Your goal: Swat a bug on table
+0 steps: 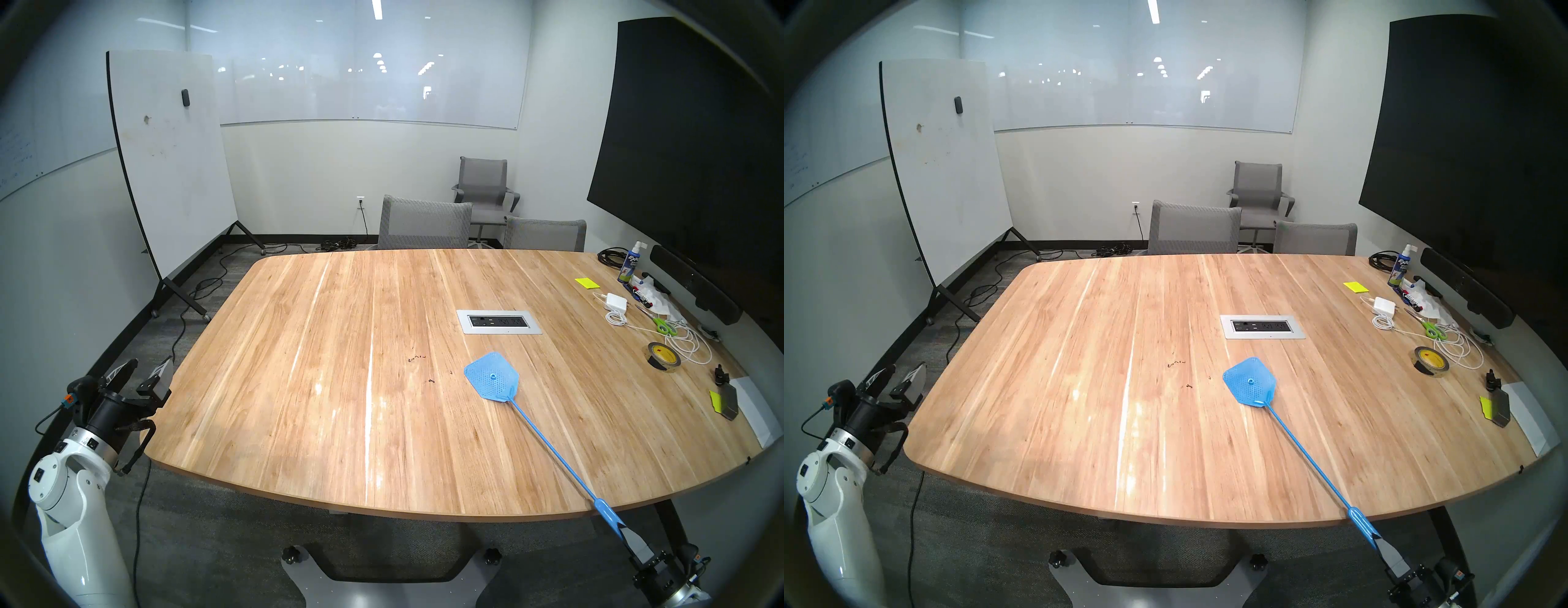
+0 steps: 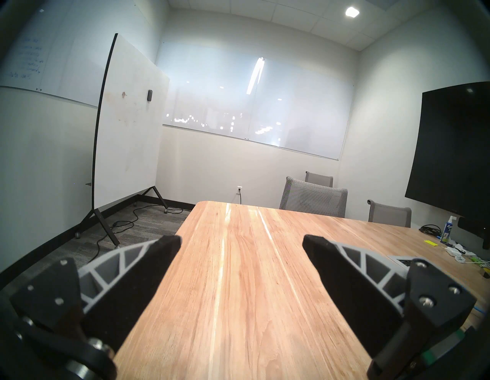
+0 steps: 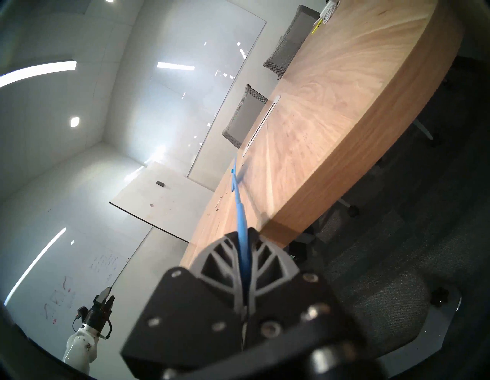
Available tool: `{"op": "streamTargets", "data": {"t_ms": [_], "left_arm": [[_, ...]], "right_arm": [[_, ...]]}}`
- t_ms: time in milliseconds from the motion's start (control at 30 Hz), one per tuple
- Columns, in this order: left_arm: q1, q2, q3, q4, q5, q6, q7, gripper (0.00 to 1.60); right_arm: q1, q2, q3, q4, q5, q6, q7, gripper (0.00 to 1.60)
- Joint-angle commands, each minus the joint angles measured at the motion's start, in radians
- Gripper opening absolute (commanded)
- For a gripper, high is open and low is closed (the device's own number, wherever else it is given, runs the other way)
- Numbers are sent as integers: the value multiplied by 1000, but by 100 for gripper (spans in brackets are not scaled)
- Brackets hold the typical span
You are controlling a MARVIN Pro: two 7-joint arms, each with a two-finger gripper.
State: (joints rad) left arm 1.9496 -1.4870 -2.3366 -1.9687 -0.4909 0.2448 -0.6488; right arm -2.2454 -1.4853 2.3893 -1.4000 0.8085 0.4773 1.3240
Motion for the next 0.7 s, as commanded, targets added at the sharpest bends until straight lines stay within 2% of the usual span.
{"op": "streamTargets", "data": {"t_ms": [0, 433, 667], "left_arm": [[0, 0, -2, -17, -2, 2, -1, 160], [-2, -2, -3, -17, 1, 3, -4, 160], [-3, -3, -4, -17, 3, 4, -5, 160]], "right_arm": [[-18, -9, 15, -36, 5, -6, 5, 0], [-16, -27, 23, -125, 8, 36, -21, 0], [-6, -27, 14, -141, 10, 67, -28, 0]]}}
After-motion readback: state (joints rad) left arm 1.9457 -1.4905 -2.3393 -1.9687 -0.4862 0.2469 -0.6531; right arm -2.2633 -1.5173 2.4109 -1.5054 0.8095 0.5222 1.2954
